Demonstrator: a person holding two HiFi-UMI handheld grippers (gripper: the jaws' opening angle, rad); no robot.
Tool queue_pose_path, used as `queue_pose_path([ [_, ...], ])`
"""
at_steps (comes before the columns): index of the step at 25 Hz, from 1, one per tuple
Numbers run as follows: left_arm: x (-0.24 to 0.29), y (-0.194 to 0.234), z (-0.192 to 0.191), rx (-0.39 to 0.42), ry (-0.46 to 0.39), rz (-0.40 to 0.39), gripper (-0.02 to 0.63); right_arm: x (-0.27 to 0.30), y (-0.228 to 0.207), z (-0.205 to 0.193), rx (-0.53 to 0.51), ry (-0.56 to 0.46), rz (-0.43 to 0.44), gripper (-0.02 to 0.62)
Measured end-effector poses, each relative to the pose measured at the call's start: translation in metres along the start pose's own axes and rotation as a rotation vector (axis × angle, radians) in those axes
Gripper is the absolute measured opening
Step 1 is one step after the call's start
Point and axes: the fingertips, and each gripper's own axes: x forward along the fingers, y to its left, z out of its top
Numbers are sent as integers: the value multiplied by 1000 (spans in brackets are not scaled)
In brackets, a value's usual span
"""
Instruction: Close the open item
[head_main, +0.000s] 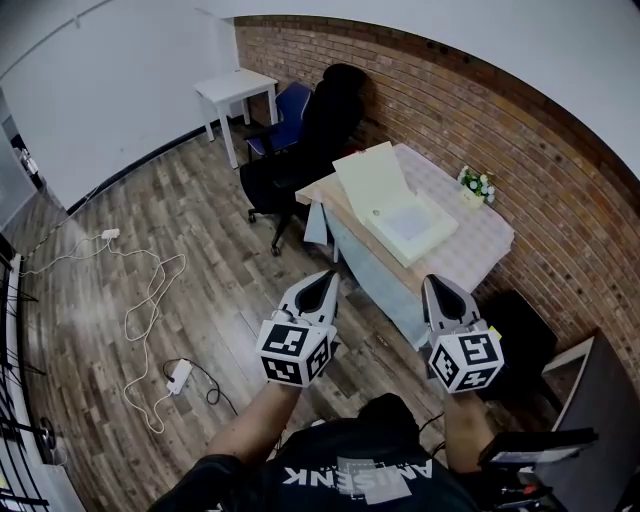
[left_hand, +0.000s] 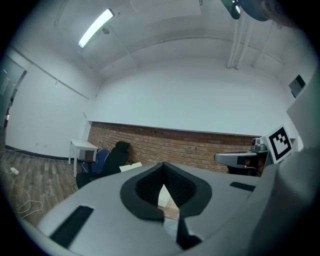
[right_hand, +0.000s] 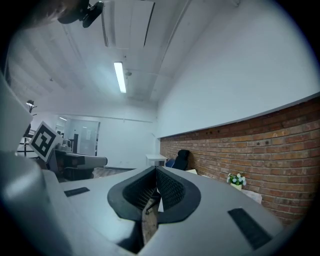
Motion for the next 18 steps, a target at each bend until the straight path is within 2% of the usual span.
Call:
queue_pose_path([
  [5,8,15,-1,-8,8,-8,12,20,3,3,-24,-7,8,41],
  [11,37,42,-1,-3,21,41,12,58,-11,0,1,-6,33,41],
  [18,89,54,-1,13,34,32,14,102,-51,0,14,-21,18,41],
])
